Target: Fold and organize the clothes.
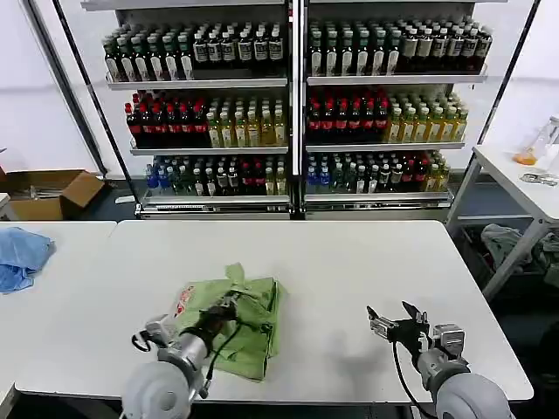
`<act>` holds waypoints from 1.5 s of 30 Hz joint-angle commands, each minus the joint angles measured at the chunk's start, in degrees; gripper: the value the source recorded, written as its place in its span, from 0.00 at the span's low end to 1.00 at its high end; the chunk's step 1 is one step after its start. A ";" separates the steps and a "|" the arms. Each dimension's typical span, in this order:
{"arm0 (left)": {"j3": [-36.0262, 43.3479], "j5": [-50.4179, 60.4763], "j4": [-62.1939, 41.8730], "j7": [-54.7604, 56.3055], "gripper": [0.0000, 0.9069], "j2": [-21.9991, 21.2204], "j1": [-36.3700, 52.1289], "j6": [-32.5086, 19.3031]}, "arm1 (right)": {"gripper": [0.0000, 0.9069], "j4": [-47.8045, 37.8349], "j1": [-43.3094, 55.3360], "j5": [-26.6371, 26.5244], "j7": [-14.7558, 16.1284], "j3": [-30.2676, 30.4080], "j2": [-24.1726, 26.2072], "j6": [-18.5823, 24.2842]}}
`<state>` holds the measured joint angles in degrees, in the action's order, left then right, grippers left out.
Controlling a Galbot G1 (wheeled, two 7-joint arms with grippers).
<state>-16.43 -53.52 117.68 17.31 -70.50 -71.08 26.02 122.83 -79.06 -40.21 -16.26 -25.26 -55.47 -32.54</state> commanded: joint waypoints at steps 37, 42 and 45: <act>-11.85 6.85 -14.72 -5.41 1.00 6.98 -3.20 -1.46 | 1.00 -1.04 1.06 0.48 0.37 0.48 0.12 0.42; -11.48 4.42 -14.46 -6.70 0.96 6.22 -3.09 -1.27 | 1.00 -0.95 1.09 0.47 0.32 0.40 0.15 0.41; -11.33 2.17 -13.47 -8.00 0.34 5.78 -3.32 -1.41 | 1.00 -0.78 1.12 0.47 0.29 0.44 0.15 0.38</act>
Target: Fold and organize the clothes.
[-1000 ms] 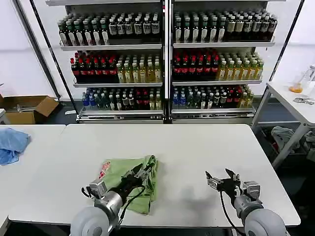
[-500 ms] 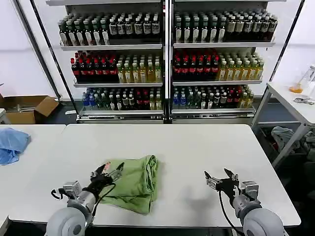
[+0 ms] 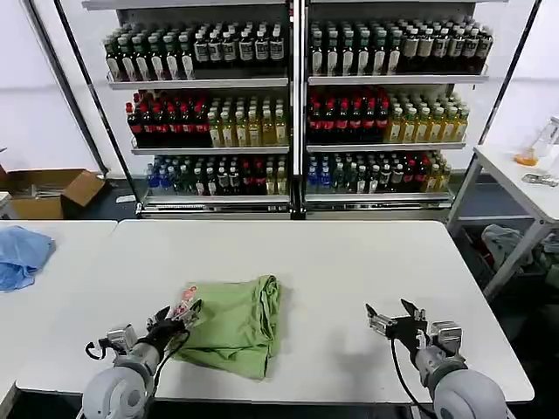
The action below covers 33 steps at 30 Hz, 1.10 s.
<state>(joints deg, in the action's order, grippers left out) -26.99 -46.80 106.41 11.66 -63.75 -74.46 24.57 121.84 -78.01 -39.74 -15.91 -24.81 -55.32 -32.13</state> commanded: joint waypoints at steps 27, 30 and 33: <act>-5.07 -22.19 -3.02 -4.75 0.02 -5.00 0.37 -1.42 | 1.00 1.30 -0.32 -0.15 -0.54 -0.88 0.33 -0.33; -7.53 -24.26 -1.87 -4.55 0.02 -5.28 0.42 -1.31 | 1.00 1.52 -0.20 -0.37 -0.56 -1.26 0.73 -0.36; -11.13 -24.57 -0.10 -3.87 0.02 -4.36 0.71 -1.18 | 1.00 1.95 -0.13 -0.67 -0.69 -1.63 1.38 -0.39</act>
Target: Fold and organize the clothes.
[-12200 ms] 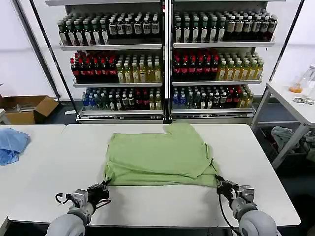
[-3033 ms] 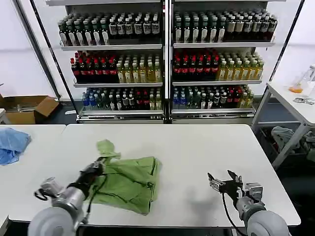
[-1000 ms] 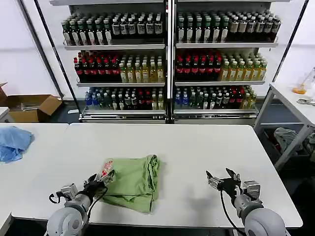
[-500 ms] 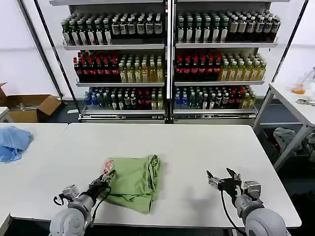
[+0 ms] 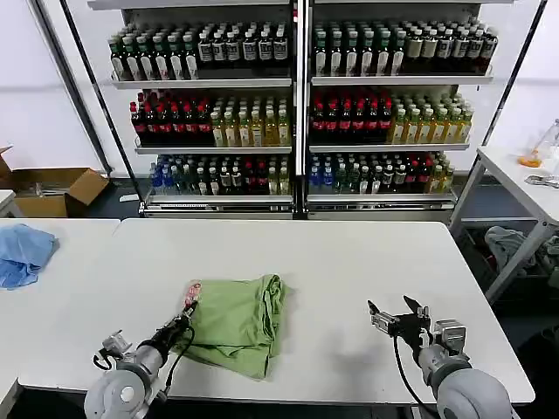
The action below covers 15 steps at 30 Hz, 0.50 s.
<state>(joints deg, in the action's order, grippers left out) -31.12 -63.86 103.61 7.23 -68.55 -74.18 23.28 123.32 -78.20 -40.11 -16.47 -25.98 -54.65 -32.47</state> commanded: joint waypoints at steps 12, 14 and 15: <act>-25.80 -4.59 11.83 2.74 0.02 15.70 -0.13 1.90 | 1.00 1.67 0.72 -0.52 -0.59 -0.41 1.17 -0.27; -27.45 -5.30 12.97 2.93 0.02 17.40 0.02 2.18 | 1.00 1.90 0.73 -0.43 -0.63 -0.38 1.12 -0.29; -28.09 -5.67 13.92 3.08 0.02 18.34 0.15 2.40 | 1.00 1.99 0.71 -0.44 -0.66 -0.40 1.12 -0.31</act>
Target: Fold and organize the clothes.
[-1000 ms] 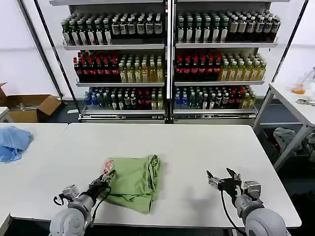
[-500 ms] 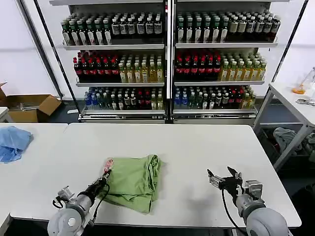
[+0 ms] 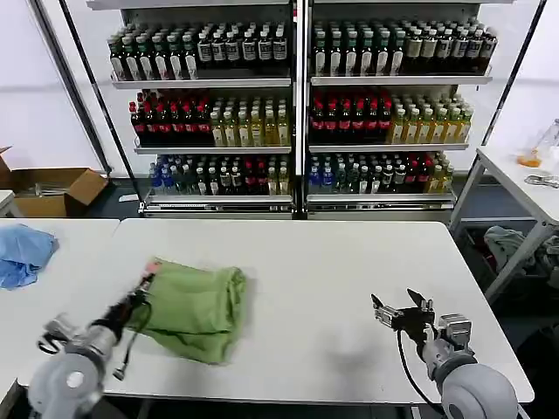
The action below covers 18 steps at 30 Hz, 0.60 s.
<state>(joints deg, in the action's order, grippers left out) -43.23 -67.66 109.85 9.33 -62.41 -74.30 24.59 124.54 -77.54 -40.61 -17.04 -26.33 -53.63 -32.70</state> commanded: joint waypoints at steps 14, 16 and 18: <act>20.47 26.74 18.85 -0.08 0.02 5.78 -1.15 1.30 | 1.00 2.33 -1.30 0.90 0.34 -1.24 -0.13 0.29; 26.08 31.09 16.68 0.23 0.02 3.51 0.63 1.60 | 1.00 2.44 -1.38 1.25 0.40 -1.04 -0.41 0.38; 32.77 39.40 11.17 0.64 0.02 0.34 2.39 1.42 | 1.00 2.40 -1.37 1.70 0.51 -0.72 -0.82 0.50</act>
<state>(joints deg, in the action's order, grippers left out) -40.09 -56.18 123.85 9.83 -54.67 -75.05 25.99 126.65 -78.73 -39.54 -16.67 -27.24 -53.94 -32.38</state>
